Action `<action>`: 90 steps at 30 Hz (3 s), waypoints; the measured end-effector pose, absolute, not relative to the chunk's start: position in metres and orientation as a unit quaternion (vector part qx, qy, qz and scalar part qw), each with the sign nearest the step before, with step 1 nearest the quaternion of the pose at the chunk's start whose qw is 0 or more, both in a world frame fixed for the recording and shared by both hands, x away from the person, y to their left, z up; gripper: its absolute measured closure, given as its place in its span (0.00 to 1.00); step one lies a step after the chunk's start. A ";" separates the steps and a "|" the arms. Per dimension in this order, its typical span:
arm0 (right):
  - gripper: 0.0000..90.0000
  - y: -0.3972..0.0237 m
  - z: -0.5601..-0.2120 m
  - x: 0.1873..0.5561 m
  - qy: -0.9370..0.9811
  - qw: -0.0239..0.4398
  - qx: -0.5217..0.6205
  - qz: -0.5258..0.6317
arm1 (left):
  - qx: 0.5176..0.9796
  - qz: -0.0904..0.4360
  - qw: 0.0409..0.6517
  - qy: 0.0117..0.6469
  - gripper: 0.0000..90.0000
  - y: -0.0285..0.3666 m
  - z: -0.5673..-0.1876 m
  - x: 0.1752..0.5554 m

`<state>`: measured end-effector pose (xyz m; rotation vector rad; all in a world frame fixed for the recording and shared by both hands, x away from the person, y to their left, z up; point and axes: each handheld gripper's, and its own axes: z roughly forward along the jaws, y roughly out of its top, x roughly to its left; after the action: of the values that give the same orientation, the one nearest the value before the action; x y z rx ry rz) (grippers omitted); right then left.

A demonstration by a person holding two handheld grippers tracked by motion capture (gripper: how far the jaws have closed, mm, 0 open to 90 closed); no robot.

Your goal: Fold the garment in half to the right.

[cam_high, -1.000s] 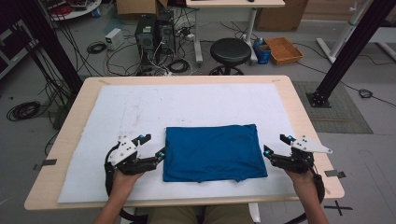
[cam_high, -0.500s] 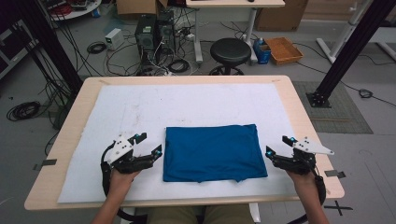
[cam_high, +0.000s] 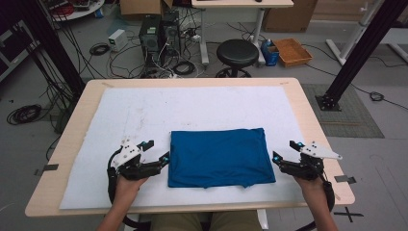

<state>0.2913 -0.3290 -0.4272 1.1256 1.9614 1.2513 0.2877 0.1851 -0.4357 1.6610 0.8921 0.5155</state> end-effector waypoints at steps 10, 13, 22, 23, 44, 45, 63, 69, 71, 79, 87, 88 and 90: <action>0.23 -0.330 -0.430 0.292 0.726 0.261 0.423 0.476 | 0.726 0.191 0.514 0.415 0.26 0.168 -0.440 0.280; 0.23 -0.330 -0.430 0.292 0.727 0.260 0.421 0.476 | 0.730 0.176 0.492 0.441 0.27 0.165 -0.446 0.280; 0.23 -0.325 -0.431 0.292 0.732 0.252 0.418 0.475 | 0.760 0.176 0.435 0.449 0.31 0.143 -0.451 0.269; 0.23 -0.325 -0.431 0.292 0.733 0.252 0.417 0.475 | 0.765 0.179 0.427 0.448 0.32 0.141 -0.451 0.269; 0.23 -0.305 -0.417 0.297 0.740 0.269 0.402 0.468 | 0.766 0.170 0.425 0.452 0.75 0.139 -0.457 0.257; 0.23 -0.302 -0.415 0.298 0.741 0.271 0.399 0.468 | 0.766 0.168 0.425 0.453 0.77 0.138 -0.456 0.256; 0.23 -0.150 -0.383 0.387 0.813 0.192 0.306 0.456 | 0.764 0.131 0.428 0.465 0.92 0.138 -0.455 0.257; 0.24 -0.091 -0.391 0.415 0.845 0.149 0.284 0.427 | 0.766 0.124 0.430 0.461 0.92 0.140 -0.455 0.259; 0.24 -0.074 -0.394 0.421 0.855 0.139 0.277 0.416 | 0.765 0.121 0.432 0.462 0.92 0.141 -0.455 0.259; 0.41 -0.024 -0.413 0.438 0.884 0.115 0.253 0.377 | 0.765 0.113 0.437 0.459 0.92 0.143 -0.456 0.261; 0.69 0.004 -0.437 0.442 0.911 0.117 0.221 0.329 | 0.765 0.109 0.439 0.458 0.92 0.144 -0.456 0.261; 0.73 0.005 -0.437 0.443 0.910 0.114 0.220 0.331 | 0.766 0.110 0.438 0.457 0.92 0.144 -0.456 0.261; 0.85 0.005 -0.437 0.442 0.913 0.105 0.210 0.333 | 0.769 0.113 0.436 0.454 0.92 0.143 -0.456 0.261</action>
<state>0.4420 0.0054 -0.4367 0.6197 2.6915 0.9806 0.2610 0.1432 -0.4557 1.9124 1.1287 0.2814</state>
